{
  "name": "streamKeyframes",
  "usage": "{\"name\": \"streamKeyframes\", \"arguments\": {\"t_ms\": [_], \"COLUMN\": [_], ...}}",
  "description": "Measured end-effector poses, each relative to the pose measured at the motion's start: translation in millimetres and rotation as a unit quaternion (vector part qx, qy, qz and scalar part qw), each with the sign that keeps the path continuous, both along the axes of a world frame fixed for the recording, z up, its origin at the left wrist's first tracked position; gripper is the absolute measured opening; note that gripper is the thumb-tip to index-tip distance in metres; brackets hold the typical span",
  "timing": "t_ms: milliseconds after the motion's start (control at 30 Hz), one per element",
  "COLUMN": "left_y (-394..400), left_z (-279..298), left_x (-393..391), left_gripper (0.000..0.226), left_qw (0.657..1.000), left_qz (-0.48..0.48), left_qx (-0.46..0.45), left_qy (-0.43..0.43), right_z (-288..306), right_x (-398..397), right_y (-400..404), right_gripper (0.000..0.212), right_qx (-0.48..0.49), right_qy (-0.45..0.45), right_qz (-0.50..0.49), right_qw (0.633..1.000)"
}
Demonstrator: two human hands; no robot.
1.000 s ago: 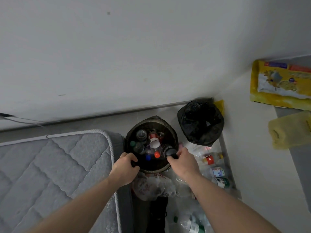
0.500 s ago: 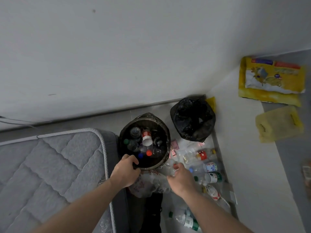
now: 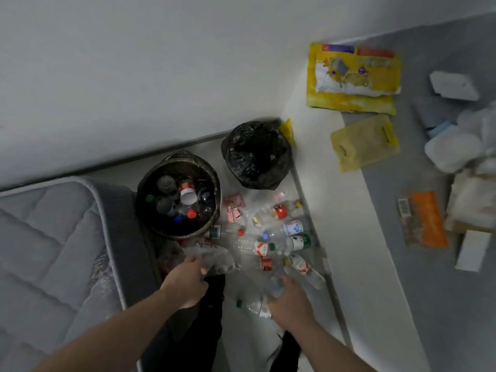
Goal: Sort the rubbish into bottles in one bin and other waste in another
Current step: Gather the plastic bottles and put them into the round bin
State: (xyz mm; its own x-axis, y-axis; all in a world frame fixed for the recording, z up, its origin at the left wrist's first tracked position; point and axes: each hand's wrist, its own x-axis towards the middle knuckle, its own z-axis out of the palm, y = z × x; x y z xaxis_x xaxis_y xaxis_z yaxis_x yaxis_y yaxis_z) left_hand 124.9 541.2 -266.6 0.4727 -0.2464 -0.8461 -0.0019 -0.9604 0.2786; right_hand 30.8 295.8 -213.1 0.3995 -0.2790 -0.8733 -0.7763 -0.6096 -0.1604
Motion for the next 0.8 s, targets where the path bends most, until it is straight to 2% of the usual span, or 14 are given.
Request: {"name": "streamKeyframes", "arguments": {"t_ms": [67, 167, 300, 500, 633, 800], "left_y": [-16, -40, -81, -139, -146, -123], "left_z": [3, 5, 16, 30, 29, 4], "left_x": [-12, -32, -69, -153, -202, -218], "left_gripper": [0.038, 0.046, 0.04, 0.031, 0.027, 0.032], "left_qw": [1.0, 1.0, 0.999, 0.991, 0.998, 1.0], "left_qz": [-0.008, -0.001, 0.039, 0.126, 0.06, -0.018], "left_qx": [0.01, 0.018, 0.019, 0.004, -0.002, 0.006], "left_qy": [-0.002, 0.0, -0.031, -0.037, -0.02, 0.015], "right_z": [-5, -12, -5, 5, -5, -37], "right_x": [-22, -51, -89, -155, -186, -205], "right_y": [-26, -64, -106, -139, -139, -116], "right_gripper": [0.059, 0.077, 0.049, 0.065, 0.07, 0.07], "right_qx": [0.004, 0.004, -0.022, -0.032, -0.022, -0.016], "right_qy": [-0.001, -0.017, -0.033, 0.005, 0.014, 0.016], "right_qz": [-0.012, -0.015, 0.022, 0.065, 0.064, 0.048], "right_qw": [1.0, 1.0, 0.999, 0.997, 0.998, 0.999]}}
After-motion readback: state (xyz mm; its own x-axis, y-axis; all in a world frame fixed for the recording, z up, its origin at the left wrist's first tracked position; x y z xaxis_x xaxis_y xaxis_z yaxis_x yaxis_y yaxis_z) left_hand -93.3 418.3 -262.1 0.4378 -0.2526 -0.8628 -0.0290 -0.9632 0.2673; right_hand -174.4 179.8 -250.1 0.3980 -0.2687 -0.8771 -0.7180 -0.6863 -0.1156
